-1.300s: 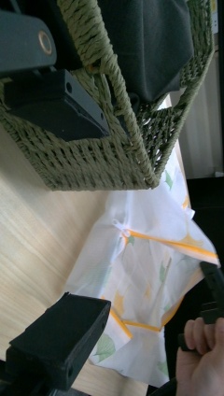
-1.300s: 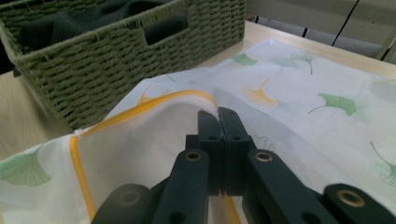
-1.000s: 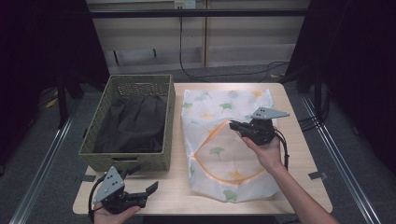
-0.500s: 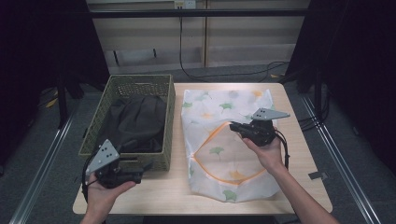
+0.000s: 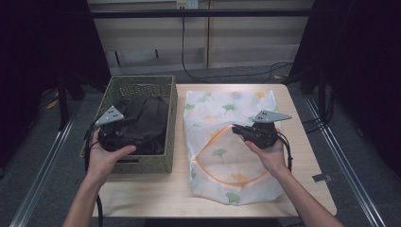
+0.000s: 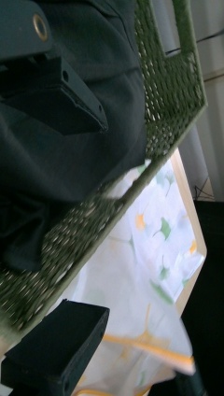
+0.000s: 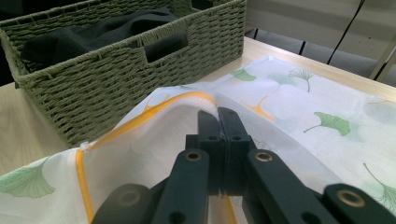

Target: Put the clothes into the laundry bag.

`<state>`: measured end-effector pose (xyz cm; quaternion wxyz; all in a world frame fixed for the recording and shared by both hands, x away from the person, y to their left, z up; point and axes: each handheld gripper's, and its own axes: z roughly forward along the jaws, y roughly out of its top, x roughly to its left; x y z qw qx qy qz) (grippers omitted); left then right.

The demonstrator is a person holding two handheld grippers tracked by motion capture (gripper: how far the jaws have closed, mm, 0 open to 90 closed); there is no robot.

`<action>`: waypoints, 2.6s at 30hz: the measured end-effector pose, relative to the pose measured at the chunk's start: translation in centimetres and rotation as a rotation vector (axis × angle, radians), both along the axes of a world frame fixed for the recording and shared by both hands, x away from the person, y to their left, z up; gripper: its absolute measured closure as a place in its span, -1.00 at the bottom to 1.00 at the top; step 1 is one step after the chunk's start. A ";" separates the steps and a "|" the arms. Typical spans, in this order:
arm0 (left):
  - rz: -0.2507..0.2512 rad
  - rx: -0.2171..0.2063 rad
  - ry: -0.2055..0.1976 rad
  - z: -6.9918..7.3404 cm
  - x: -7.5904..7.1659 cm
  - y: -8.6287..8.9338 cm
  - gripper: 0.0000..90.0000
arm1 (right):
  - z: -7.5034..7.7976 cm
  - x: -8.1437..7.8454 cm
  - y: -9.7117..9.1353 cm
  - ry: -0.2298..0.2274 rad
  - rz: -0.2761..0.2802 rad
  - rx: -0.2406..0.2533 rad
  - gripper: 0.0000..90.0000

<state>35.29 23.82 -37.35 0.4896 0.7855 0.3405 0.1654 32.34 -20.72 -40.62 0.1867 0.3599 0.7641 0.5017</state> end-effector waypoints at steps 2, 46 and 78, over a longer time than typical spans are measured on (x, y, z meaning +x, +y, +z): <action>0.002 0.025 0.014 0.1 1.1 0.4 -0.80 | -0.1 0.1 0.0 0.001 0.001 0.002 0.99; -0.035 0.283 0.431 -8.2 10.1 0.1 -1.00 | -1.4 0.6 0.1 0.057 -0.007 -0.027 0.95; 0.061 0.544 0.565 -8.7 11.3 -1.4 -0.10 | -1.8 0.5 0.2 0.066 -0.009 -0.047 0.95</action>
